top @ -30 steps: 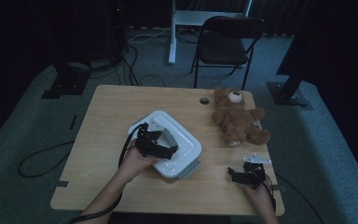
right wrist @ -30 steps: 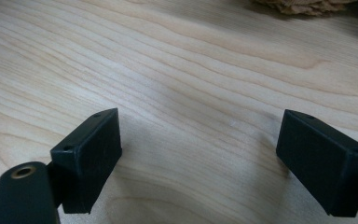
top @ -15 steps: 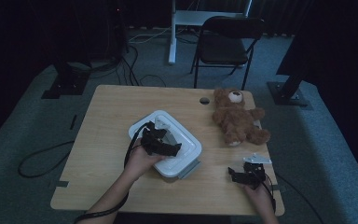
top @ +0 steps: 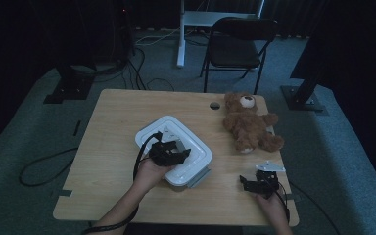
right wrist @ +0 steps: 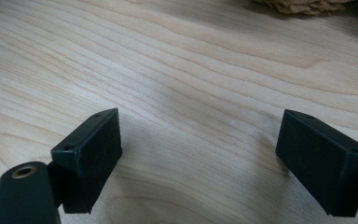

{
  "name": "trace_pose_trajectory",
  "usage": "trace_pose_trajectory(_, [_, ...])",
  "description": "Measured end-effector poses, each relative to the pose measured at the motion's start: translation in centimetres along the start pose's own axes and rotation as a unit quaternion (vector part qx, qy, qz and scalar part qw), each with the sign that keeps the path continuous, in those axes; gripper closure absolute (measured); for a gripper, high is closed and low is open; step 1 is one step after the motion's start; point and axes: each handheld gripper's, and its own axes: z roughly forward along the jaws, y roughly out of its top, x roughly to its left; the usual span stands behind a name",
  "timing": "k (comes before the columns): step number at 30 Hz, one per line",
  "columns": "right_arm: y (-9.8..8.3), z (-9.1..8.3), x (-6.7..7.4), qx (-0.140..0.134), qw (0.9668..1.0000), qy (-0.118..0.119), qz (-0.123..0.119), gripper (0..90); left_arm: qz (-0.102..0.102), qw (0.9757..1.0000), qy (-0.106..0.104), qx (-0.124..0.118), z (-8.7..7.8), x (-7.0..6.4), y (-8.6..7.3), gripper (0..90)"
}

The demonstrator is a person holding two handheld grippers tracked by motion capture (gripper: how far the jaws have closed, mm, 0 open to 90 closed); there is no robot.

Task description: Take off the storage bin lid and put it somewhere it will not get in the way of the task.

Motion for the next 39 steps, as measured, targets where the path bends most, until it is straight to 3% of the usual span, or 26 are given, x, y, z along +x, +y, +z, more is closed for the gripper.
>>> trace_pose_trajectory(6, [0.0, 0.0, 0.0, 0.0, 1.0, 0.0, 0.0, 13.5, -0.008, 0.9994, -0.033, -0.008, -0.4, 0.1, -0.2, 60.9])
trace_pose_trajectory(9, [0.0, 0.0, 0.0, 0.0, 1.0, 0.0, 0.0, 13.5, 0.001, 0.998, -0.061, -0.017, -1.3, -0.4, 0.0, 67.5])
trace_pose_trajectory(12, [0.0, 0.0, 0.0, 0.0, 1.0, 0.0, 0.001, 13.5, 0.011, 0.9975, -0.065, -0.025, -1.8, -0.8, 0.3, 69.6])
trace_pose_trajectory(14, [0.0, 0.0, 0.0, 0.0, 1.0, 0.0, 0.0, 13.6, 0.016, 0.9959, -0.082, -0.036, -2.8, -1.4, 0.7, 70.4])
trace_pose_trajectory(18, [0.0, 0.0, 0.0, 0.0, 1.0, 0.0, 0.001, 13.6, 0.018, 0.9939, -0.095, -0.053, -4.1, -1.9, 1.3, 74.7])
trace_pose_trajectory(21, [0.0, 0.0, 0.0, 0.0, 1.0, 0.0, 0.001, 13.7, 0.022, 0.9929, -0.091, -0.074, -5.0, -2.1, 1.6, 81.6])
trace_pose_trajectory(27, [0.0, 0.0, 0.0, 0.0, 1.0, -0.001, 0.0, 13.7, 0.024, 0.9932, -0.069, -0.09, -6.1, -1.9, 1.8, 82.3])
trace_pose_trajectory(29, [0.0, 0.0, 0.0, 0.0, 1.0, 0.0, 0.0, 13.7, 0.015, 0.9925, -0.074, -0.097, -6.4, -1.6, 1.8, 85.4])
trace_pose_trajectory(39, [0.0, 0.0, 0.0, 0.0, 1.0, -0.002, 0.002, 13.7, 0.025, 0.9915, -0.071, -0.106, -8.1, -1.2, 1.6, 87.3])
